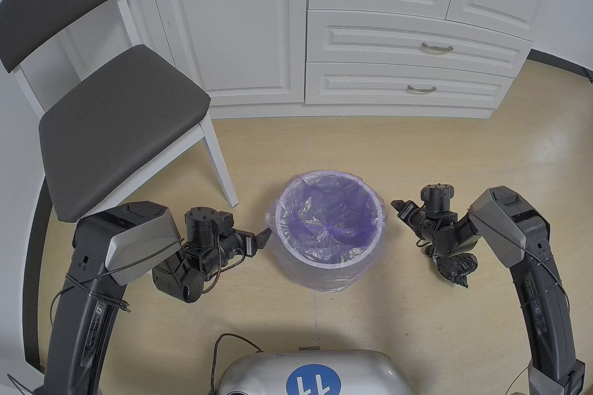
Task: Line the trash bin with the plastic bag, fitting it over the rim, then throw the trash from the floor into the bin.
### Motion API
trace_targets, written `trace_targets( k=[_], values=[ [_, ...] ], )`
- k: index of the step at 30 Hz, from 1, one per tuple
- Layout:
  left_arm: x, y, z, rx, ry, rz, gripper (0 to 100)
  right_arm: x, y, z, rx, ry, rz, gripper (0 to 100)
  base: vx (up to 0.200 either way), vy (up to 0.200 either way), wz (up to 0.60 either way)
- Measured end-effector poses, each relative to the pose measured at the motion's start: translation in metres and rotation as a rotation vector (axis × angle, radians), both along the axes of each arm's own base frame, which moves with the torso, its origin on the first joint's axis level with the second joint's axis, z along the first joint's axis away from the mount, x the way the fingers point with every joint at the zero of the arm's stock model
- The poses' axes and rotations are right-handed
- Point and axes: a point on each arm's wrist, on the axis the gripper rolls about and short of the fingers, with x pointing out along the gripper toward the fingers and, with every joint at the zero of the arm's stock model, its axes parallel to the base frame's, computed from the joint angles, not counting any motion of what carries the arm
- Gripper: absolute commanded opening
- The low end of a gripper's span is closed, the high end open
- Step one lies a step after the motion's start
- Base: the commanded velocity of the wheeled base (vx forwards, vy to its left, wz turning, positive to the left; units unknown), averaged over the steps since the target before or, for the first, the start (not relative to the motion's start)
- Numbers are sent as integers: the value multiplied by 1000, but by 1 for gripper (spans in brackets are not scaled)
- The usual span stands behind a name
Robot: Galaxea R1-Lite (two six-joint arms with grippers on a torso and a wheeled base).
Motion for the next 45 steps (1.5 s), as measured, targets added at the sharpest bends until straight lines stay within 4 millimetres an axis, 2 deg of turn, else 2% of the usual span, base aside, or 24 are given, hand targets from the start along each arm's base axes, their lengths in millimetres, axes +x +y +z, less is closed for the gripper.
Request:
trace_targets(
  k=[5, 16, 20, 25, 32, 39, 45],
  values=[
    [16, -9, -5, 23, 35, 21, 100, 0, 0, 1, 7, -32, -4, 100, 0, 0, 0],
    [70, -25, -3, 66, 95, 55, 100, -2, 0, 3, 13, -79, -6, 100, 0, 0, 0],
    [78, -25, -21, 117, 200, 40, 100, -3, 0, 5, 14, -111, -4, 100, 0, 0, 0],
    [81, -24, -41, 135, 247, 13, 100, -4, 0, 4, 12, -129, -3, 100, 0, 0, 0],
    [87, -23, -43, 100, 161, 43, 100, -5, 1, 4, 12, -137, -2, 100, 0, 0, 0],
    [85, -19, -23, 101, 146, 78, 100, -6, 0, 4, 7, -151, -7, 100, 0, 0, 0],
    [61, -9, 3, 149, 208, 69, 100, -14, -2, 9, -73, -160, 23, 100, 0, 0, 0]
  ],
)
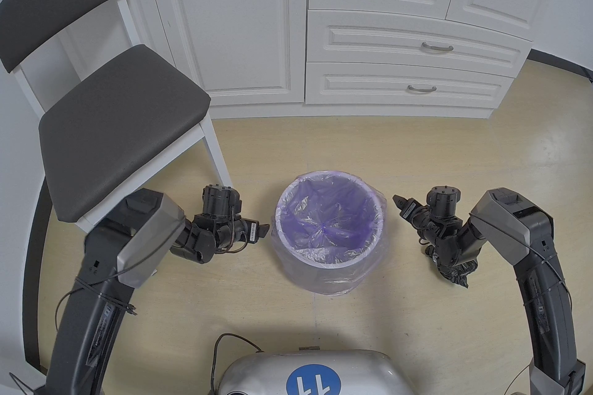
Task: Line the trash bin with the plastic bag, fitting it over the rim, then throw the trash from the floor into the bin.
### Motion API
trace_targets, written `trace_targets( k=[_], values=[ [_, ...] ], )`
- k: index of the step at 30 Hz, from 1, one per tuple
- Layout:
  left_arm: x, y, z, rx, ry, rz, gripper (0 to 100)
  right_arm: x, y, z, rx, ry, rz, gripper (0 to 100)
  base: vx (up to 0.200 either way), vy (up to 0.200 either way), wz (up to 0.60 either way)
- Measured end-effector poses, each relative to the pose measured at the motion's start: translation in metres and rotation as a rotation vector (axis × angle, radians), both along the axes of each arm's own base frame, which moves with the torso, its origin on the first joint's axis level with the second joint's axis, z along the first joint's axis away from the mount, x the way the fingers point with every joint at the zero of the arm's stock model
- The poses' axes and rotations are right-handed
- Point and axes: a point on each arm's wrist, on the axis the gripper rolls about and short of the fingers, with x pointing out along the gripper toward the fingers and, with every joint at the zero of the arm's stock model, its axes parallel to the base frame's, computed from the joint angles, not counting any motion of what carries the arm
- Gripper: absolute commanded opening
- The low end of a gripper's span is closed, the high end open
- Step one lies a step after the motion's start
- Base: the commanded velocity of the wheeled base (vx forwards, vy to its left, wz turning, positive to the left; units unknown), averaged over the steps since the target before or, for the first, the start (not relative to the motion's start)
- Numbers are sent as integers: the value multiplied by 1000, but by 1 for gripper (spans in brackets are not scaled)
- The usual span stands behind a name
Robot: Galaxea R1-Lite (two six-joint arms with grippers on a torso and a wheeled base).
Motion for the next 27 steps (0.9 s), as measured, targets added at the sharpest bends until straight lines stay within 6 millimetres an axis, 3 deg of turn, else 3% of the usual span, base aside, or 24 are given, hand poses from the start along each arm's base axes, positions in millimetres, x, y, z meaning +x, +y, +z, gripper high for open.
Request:
trace_targets(
  k=[10, 17, 21, 27],
  values=[
    [-72, 25, 47, 137, 99, -6, 100, -29, -21, 30, -362, 145, 105, 100, 0, 0, 0],
    [-128, 33, 75, 147, 51, 4, 100, -41, -64, 53, -655, 255, 169, 100, 0, 0, 0],
    [-152, 30, 89, 124, -47, 11, 100, -41, -90, 48, -708, 329, 167, 100, 0, 0, 0],
    [-184, 26, 98, 108, -119, 11, 100, -27, -110, 28, -703, 477, 204, 100, 0, 0, 0]
  ],
)
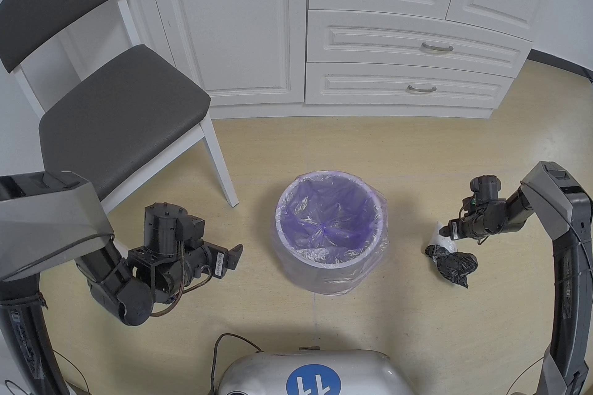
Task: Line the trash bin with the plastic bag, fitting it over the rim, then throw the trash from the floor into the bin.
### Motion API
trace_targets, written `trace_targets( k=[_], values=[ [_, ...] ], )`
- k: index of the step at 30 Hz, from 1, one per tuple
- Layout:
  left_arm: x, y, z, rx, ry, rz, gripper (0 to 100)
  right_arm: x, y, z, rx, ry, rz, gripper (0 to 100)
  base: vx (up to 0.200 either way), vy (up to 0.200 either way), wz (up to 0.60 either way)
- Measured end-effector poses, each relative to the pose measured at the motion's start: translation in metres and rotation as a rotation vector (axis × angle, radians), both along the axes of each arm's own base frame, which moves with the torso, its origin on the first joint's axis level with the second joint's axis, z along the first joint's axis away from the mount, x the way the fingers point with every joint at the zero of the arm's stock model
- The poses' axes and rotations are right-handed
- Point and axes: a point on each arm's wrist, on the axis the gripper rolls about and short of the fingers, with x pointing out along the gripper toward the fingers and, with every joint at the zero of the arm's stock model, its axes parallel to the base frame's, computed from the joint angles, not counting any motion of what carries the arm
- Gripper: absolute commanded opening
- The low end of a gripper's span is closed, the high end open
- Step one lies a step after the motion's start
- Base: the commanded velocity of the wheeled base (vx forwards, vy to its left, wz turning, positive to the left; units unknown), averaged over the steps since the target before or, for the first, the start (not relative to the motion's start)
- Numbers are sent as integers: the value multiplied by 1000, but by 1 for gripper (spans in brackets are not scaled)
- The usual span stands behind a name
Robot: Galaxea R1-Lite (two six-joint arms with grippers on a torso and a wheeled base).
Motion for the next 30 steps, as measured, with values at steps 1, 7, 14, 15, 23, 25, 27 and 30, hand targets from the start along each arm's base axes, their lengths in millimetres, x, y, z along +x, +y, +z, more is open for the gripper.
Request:
trace_targets(
  k=[1, 7, 14, 15, 23, 25, 27, 30],
  values=[
    [-4, 0, 1, -4, -13, -2, 100, 1, -2, -5, 8, 45, 2, 100, 0, 0, 0],
    [-24, -2, 9, -31, -87, -14, 100, 21, -8, -12, 56, 142, 29, 100, 0, 0, 0],
    [-41, -8, 13, -33, -163, 8, 100, 42, -5, -40, 70, 176, 59, 100, 0, 0, 0],
    [-43, -9, 14, -35, -171, 8, 100, 42, -3, -46, 72, 187, 63, 100, 0, 0, 0],
    [-58, -10, 12, 32, -196, -26, 100, 41, 4, -80, 80, 232, 66, 0, 0, 0, 0],
    [-60, -9, 13, 88, -217, -37, 100, 40, 5, -84, 81, 235, 65, 0, 0, 0, 0],
    [-60, -8, 16, 147, -256, -34, 100, 40, 5, -87, 87, 240, 59, 0, 0, 0, 0],
    [-58, -7, 20, 226, -299, -16, 100, 39, 5, -89, 112, 241, 29, 0, 0, 0, 0]
  ],
)
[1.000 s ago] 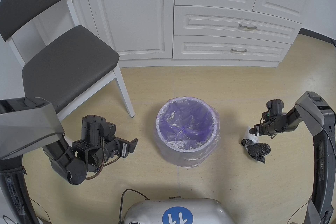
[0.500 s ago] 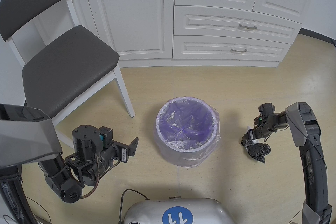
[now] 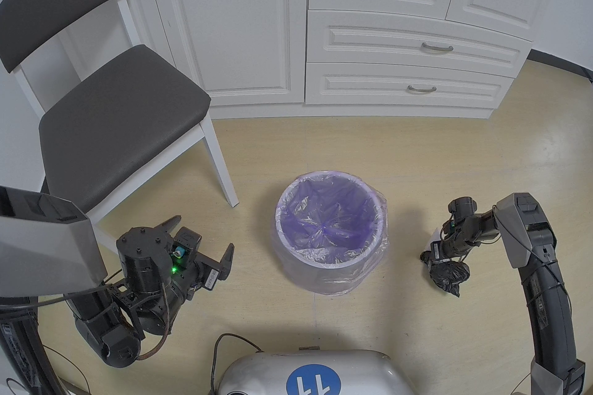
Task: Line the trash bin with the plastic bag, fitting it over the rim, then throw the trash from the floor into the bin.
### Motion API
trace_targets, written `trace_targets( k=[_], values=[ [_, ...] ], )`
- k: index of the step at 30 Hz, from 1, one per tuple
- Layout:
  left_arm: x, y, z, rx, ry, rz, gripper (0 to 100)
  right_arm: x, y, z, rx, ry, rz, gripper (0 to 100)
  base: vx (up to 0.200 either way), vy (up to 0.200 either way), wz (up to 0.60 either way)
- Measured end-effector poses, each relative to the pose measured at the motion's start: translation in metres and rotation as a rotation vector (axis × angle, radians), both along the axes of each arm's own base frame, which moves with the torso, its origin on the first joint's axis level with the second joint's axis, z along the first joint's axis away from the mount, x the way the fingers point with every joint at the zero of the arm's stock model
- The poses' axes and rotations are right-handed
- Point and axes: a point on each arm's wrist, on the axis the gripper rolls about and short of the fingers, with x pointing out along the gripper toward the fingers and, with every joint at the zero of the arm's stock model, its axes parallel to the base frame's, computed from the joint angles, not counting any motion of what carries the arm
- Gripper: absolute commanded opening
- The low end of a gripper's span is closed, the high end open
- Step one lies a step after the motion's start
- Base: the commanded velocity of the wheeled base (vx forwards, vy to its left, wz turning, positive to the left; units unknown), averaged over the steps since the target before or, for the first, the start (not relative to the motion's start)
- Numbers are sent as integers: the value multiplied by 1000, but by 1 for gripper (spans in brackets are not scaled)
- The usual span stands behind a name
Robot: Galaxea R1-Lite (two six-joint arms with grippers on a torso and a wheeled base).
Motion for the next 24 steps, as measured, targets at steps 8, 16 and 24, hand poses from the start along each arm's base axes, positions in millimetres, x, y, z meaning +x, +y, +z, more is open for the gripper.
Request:
trace_targets(
  k=[8, 16, 24],
  values=[
    [21, 17, 15, 179, -108, 90, 100, 2, -1, 30, 93, -43, -142, 0, 0, 0, 0],
    [37, 29, 36, 229, -198, 153, 100, -20, -2, 102, 102, -69, -178, 0, 0, 0, 0],
    [51, 47, 51, 229, -251, 254, 100, -60, 9, 204, 31, -192, -218, 0, 0, 0, 0]
  ],
)
